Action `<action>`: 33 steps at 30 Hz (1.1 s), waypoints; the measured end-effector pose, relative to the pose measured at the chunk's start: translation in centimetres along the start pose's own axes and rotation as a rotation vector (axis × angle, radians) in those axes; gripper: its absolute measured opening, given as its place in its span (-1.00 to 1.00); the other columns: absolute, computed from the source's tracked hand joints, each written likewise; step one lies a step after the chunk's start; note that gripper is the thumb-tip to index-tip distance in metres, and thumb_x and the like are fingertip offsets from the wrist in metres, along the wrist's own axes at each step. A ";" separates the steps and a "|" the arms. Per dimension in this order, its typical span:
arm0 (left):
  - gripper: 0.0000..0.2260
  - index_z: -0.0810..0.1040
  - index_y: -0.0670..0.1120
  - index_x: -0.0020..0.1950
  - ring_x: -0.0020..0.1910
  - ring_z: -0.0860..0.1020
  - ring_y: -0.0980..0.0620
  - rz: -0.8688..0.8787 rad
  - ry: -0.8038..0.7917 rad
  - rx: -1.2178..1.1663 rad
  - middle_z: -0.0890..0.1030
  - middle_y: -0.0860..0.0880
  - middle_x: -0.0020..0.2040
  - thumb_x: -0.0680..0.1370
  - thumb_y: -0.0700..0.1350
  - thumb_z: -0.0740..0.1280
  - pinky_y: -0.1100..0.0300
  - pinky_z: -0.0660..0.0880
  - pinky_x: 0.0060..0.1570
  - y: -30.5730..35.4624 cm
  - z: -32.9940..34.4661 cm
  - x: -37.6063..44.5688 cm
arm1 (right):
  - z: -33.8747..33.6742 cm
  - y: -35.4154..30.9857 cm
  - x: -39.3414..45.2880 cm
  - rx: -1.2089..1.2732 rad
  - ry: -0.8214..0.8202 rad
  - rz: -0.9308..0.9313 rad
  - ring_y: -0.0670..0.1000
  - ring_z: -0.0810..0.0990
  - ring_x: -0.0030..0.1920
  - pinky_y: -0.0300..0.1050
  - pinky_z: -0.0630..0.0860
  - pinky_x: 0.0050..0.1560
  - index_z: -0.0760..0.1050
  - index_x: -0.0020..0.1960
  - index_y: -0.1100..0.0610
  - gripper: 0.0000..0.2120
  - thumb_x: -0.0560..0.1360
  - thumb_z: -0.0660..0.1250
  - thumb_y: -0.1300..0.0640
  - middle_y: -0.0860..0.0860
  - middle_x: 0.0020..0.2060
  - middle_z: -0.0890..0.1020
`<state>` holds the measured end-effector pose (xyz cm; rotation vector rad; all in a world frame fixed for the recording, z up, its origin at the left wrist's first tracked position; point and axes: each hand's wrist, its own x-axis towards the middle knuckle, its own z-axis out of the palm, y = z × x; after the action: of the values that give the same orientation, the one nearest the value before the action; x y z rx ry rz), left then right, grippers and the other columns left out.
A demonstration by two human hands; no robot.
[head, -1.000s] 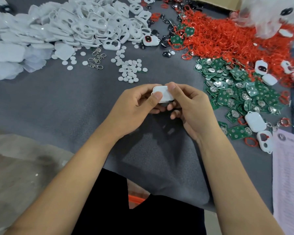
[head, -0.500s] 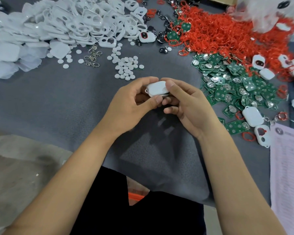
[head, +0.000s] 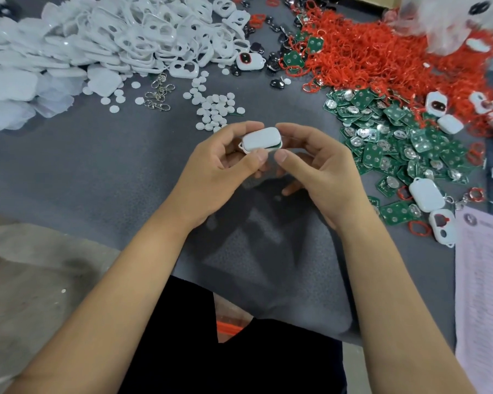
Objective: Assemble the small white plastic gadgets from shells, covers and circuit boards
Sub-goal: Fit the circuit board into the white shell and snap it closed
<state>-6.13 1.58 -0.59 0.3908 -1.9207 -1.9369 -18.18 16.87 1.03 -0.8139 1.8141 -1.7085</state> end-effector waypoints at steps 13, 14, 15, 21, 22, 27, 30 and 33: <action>-0.62 0.50 -0.12 0.45 0.03 0.66 0.08 0.012 -0.063 -0.022 0.67 -0.08 0.17 0.64 -0.30 0.36 0.24 0.58 0.07 0.0 -0.1 -0.1 | -0.1 -0.3 -0.2 0.036 -0.064 -0.056 0.01 0.63 -0.14 -0.15 0.58 -0.41 0.51 0.39 0.12 -0.64 0.60 0.38 0.23 -0.01 0.01 0.66; -0.62 0.51 -0.12 0.45 0.03 0.66 0.08 0.012 -0.064 -0.020 0.67 -0.09 0.18 0.64 -0.29 0.36 0.23 0.58 0.07 0.0 -0.1 -0.1 | 0.0 -0.4 -0.2 0.034 -0.061 -0.056 0.00 0.63 -0.14 -0.16 0.58 -0.41 0.51 0.40 0.14 -0.63 0.60 0.39 0.24 0.00 0.02 0.66; -0.62 0.51 -0.11 0.45 0.02 0.66 0.08 0.013 -0.063 -0.019 0.67 -0.09 0.18 0.64 -0.29 0.37 0.23 0.58 0.08 0.1 -0.1 -0.1 | 0.0 -0.3 -0.2 0.028 -0.057 -0.058 0.00 0.63 -0.14 -0.16 0.57 -0.41 0.51 0.40 0.15 -0.63 0.60 0.40 0.24 0.02 0.02 0.66; -0.64 0.51 -0.08 0.45 0.02 0.70 0.04 0.007 -0.056 -0.028 0.70 -0.07 0.14 0.66 -0.25 0.35 0.19 0.61 0.06 0.4 0.0 -0.2 | -0.1 -0.3 -0.2 -0.011 -0.019 -0.059 -0.01 0.65 -0.15 -0.17 0.58 -0.41 0.53 0.38 0.14 -0.66 0.61 0.39 0.25 0.03 0.02 0.67; -0.65 0.51 -0.08 0.46 0.03 0.71 0.02 0.005 -0.055 -0.035 0.71 -0.07 0.15 0.66 -0.23 0.35 0.17 0.62 0.07 0.5 0.0 -0.3 | -0.2 -0.3 -0.3 -0.016 -0.016 -0.058 -0.01 0.65 -0.16 -0.17 0.58 -0.40 0.54 0.38 0.13 -0.67 0.62 0.38 0.25 0.01 0.01 0.67; -0.66 0.49 -0.08 0.47 0.06 0.72 -0.02 -0.004 -0.053 -0.061 0.73 -0.01 0.16 0.69 -0.17 0.33 0.13 0.64 0.10 0.8 0.1 -0.3 | -0.3 -0.3 -0.3 -0.040 0.016 -0.038 -0.01 0.64 -0.19 -0.15 0.59 -0.40 0.56 0.35 0.11 -0.69 0.63 0.35 0.26 -0.11 -0.06 0.67; -0.67 0.48 -0.09 0.47 0.07 0.73 -0.03 -0.015 -0.041 -0.074 0.73 -0.01 0.15 0.70 -0.17 0.32 0.17 0.64 0.06 0.8 0.1 -0.3 | -0.2 -0.3 -0.3 -0.039 0.030 -0.022 0.00 0.64 -0.20 -0.14 0.59 -0.41 0.56 0.33 0.10 -0.70 0.62 0.34 0.24 -0.07 -0.06 0.66; -0.68 0.49 -0.08 0.46 0.10 0.73 -0.05 -0.025 -0.024 -0.090 0.73 -0.03 0.16 0.70 -0.17 0.32 0.17 0.64 0.06 0.7 0.2 -0.2 | -0.1 -0.2 -0.3 -0.052 0.040 -0.017 0.01 0.64 -0.21 -0.14 0.58 -0.42 0.57 0.29 0.08 -0.74 0.60 0.39 0.19 -0.03 -0.06 0.66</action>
<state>-5.96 1.86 0.09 0.3692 -1.8440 -2.0442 -18.09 17.16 1.18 -0.8243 1.8906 -1.7063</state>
